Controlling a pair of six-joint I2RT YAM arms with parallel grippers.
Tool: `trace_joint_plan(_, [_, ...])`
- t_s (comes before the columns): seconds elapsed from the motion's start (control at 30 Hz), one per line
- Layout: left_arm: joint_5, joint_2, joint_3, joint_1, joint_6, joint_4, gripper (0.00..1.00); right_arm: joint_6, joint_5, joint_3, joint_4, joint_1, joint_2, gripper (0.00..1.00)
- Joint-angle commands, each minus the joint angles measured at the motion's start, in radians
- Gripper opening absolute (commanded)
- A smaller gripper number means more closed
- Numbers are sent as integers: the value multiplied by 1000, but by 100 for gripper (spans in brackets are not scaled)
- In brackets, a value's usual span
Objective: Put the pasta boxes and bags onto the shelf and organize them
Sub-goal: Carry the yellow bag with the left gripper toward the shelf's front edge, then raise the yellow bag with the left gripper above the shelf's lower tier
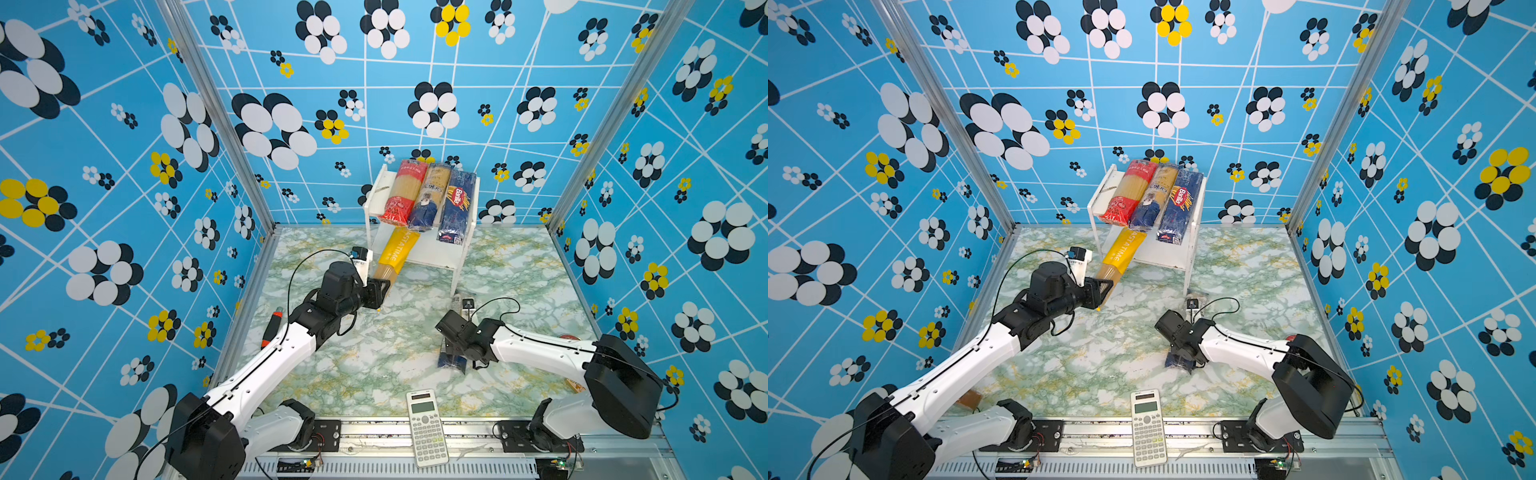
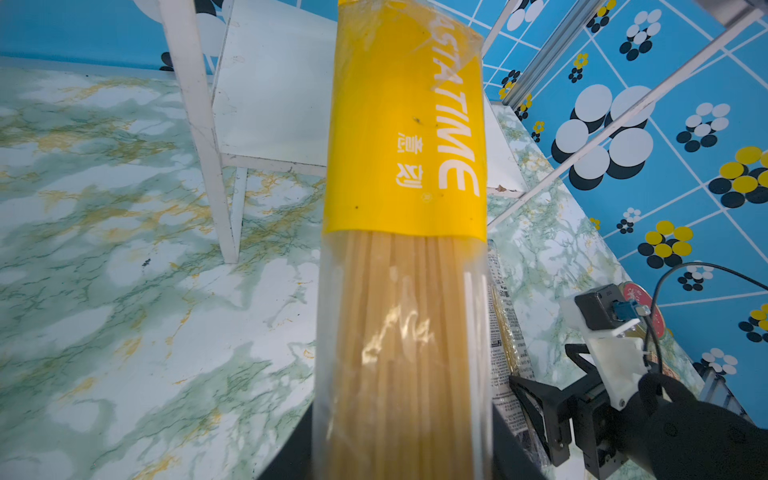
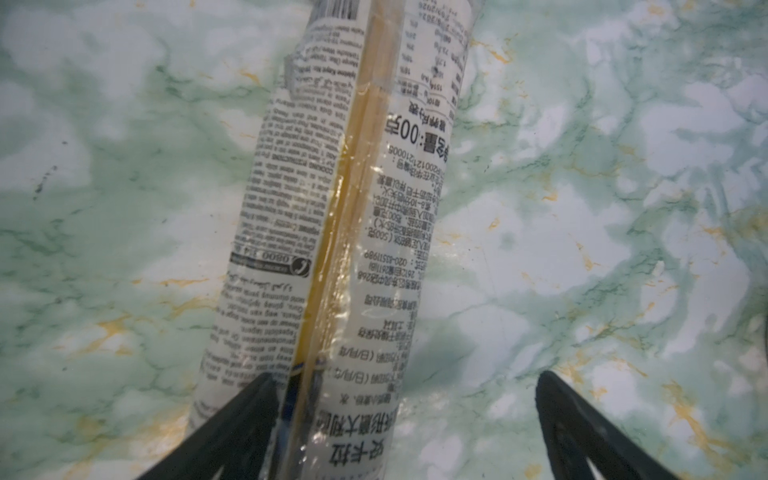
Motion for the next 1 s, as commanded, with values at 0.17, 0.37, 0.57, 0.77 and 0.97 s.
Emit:
trace_joint_plan(0.17, [-6,39,103,10,-28,242,2,-11,20,2,-18,-8,6,99])
trace_joint_plan(0.37, [0,70,122,7,-44,261,3,-8,20,-9,-11,-9,5,99])
trace_joint_plan(0.57, [-19,105,132,-11,-42,279,2,-6,20,-21,-6,-11,2,99])
trace_joint_plan(0.77, [-40,154,174,-39,-19,280,2,-4,22,-29,-5,-11,0,99])
trace_joint_plan(0.97, [-60,193,209,-53,-3,280,2,-4,25,-40,-4,-14,-7,99])
